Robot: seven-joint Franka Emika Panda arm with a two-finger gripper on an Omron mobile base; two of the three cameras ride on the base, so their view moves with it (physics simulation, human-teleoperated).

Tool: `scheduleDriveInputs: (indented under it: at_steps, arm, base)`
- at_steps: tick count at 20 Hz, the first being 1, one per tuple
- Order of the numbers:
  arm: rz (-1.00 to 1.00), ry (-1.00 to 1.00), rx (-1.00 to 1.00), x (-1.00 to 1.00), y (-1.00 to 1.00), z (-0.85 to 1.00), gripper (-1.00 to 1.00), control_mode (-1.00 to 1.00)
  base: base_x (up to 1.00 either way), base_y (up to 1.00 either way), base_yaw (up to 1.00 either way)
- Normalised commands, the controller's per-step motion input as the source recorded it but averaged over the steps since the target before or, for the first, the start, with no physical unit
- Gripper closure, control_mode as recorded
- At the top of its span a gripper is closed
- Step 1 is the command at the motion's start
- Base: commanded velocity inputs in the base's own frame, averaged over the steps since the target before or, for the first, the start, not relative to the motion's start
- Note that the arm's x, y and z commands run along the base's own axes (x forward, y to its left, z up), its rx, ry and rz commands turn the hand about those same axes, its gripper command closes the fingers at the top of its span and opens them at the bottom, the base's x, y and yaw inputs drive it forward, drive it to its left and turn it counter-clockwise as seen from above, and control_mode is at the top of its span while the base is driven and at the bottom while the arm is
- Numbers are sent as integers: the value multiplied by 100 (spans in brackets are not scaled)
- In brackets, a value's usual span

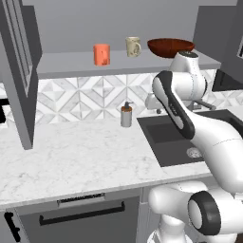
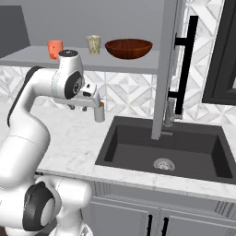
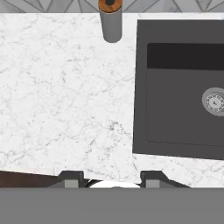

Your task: Gather all objects into one cabinet and sort the glasses and bowls to opposite sides.

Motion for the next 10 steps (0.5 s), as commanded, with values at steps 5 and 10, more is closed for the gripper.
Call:
scheduleDriveInputs:
  at_steps: [5,10]
  arm:
    - [0,0,0,0,0,0,-100,100]
    - [0,0,0,0,0,0,-100,100]
  base:
    - [0,0,0]
    - [0,1,15]
